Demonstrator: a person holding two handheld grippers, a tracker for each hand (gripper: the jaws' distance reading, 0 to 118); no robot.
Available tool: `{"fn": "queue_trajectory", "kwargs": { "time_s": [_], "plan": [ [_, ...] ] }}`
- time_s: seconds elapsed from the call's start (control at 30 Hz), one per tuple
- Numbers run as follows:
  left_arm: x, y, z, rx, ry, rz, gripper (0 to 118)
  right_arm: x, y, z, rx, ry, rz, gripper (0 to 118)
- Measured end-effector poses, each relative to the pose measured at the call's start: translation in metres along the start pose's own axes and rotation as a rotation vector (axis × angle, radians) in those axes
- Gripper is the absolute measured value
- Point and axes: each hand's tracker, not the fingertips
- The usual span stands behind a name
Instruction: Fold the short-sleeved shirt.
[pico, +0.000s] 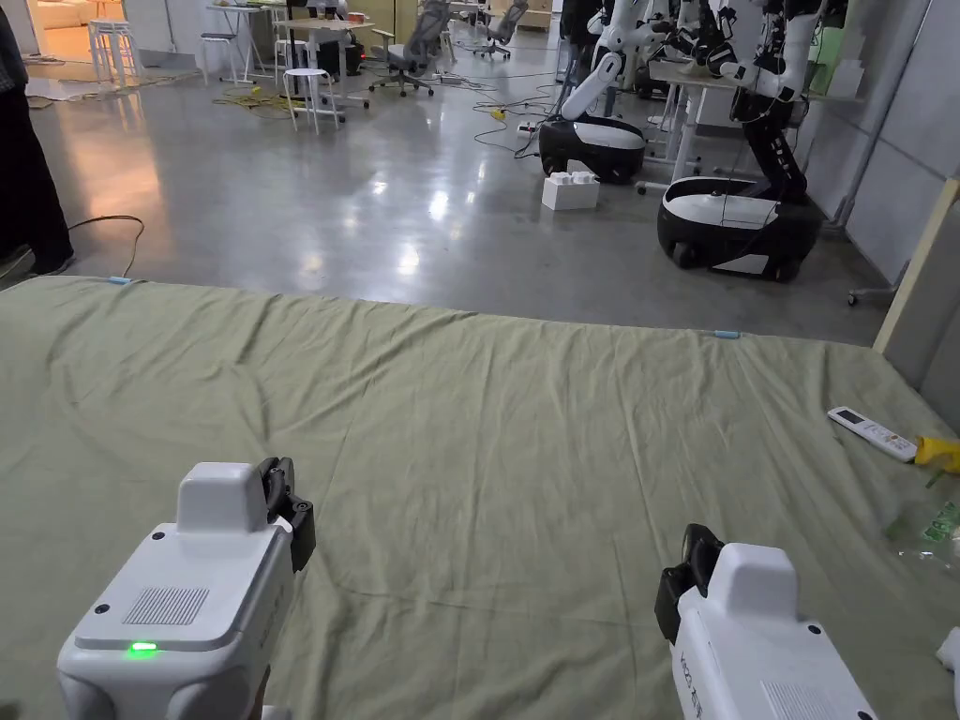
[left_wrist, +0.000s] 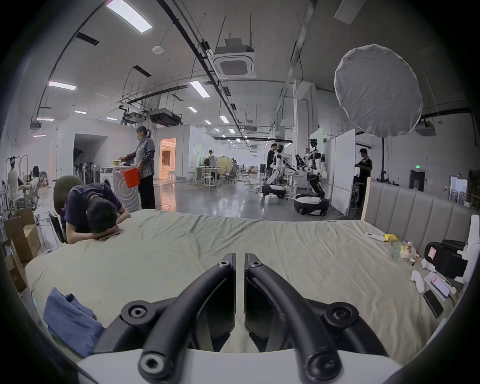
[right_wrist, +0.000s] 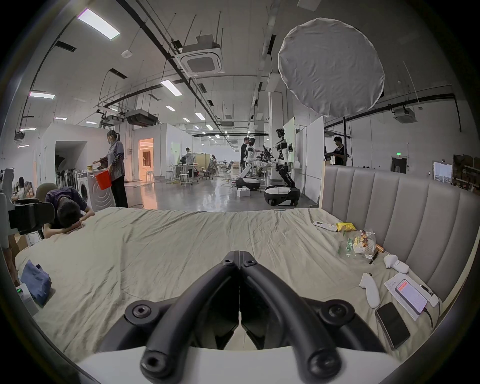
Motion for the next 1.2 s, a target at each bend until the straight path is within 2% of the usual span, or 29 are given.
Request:
{"fn": "queue_trajectory", "kwargs": {
  "time_s": [0.27, 0.87, 0.93, 0.97, 1.0, 1.03, 1.1, 1.13, 1.2],
  "plan": [
    [0.006, -0.008, 0.004, 0.010, 0.015, -0.058, 5, 0.001, -0.001, 0.004, 0.007, -0.007, 0.004, 1],
    [0.012, 0.003, 0.009, 0.044, 0.017, -0.079, 5, -0.002, 0.005, 0.007, 0.031, -0.007, 0.009, 2],
    [0.010, 0.002, 0.008, 0.044, 0.015, -0.089, 18, -0.003, 0.007, 0.007, 0.036, -0.018, 0.028, 23],
    [0.010, 0.002, 0.007, 0.045, 0.016, -0.093, 32, -0.003, 0.008, 0.007, 0.035, -0.020, 0.031, 41],
    [0.010, 0.002, 0.007, 0.046, 0.023, -0.099, 51, -0.003, 0.008, 0.006, 0.027, -0.022, 0.028, 58],
    [0.010, 0.001, 0.008, 0.049, 0.029, -0.101, 62, -0.003, 0.008, 0.006, 0.027, -0.031, 0.028, 64],
    [0.006, -0.002, 0.009, 0.057, 0.036, -0.101, 66, -0.002, 0.008, 0.006, 0.037, -0.049, 0.036, 66],
    [0.005, -0.004, 0.009, 0.057, 0.032, -0.101, 67, -0.002, 0.008, 0.006, 0.044, -0.052, 0.041, 71],
    [0.001, -0.006, 0.006, 0.032, 0.029, -0.107, 77, -0.001, 0.004, 0.005, 0.037, -0.064, 0.030, 91]
  ]
}}
